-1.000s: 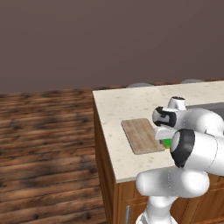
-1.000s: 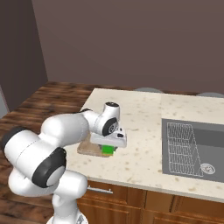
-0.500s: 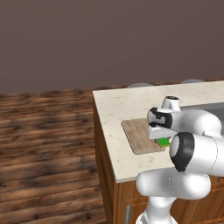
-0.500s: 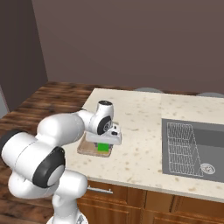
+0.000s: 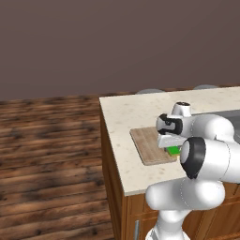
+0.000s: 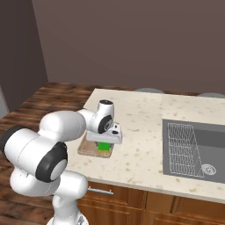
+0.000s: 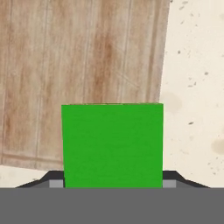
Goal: Pick up the sponge from the counter and clean the cutting board by briefly scrubbing or pressing down on the cutting board. Once finished, release the sponge.
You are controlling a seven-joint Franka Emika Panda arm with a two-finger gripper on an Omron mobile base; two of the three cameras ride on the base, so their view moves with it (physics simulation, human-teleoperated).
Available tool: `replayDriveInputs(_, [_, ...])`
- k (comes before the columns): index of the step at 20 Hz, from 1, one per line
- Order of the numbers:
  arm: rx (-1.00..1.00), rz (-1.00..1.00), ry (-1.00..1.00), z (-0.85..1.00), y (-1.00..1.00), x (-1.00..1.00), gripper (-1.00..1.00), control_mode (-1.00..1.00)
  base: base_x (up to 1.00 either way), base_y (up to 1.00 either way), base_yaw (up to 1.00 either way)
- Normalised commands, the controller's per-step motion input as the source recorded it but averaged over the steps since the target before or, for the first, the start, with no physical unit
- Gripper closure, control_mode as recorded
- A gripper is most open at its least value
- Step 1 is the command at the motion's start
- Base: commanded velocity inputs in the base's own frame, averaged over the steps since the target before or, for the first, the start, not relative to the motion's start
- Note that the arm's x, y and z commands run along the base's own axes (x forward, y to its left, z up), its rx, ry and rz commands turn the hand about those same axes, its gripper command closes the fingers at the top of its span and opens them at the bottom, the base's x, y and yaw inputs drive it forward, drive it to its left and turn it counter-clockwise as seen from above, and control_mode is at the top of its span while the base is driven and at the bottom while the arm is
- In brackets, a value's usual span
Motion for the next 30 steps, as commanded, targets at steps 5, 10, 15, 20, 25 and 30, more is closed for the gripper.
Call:
replayDriveInputs(5, [0.00, 0.00, 0.00, -0.02, 0.18, 0.00, 1.00, -1.00, 0.00, 0.00, 0.00])
replayDriveInputs(10, [0.00, 0.00, 0.00, -0.02, 0.11, 0.00, 1.00, -1.00, 0.00, 0.00, 0.00])
replayDriveInputs(15, [0.00, 0.00, 0.00, -0.10, 0.08, 0.00, 1.00, -1.00, 0.00, 0.00, 0.00])
replayDriveInputs(20, [0.00, 0.00, 0.00, -0.12, 0.05, 0.00, 1.00, -1.00, 0.00, 0.00, 0.00])
replayDriveInputs(25, [0.00, 0.00, 0.00, -0.07, 0.00, 0.03, 1.00, -1.00, 0.00, 0.00, 0.00])
replayDriveInputs(30, [0.00, 0.00, 0.00, -0.04, 0.00, 0.00, 1.00, -1.00, 0.00, 0.00, 0.00])
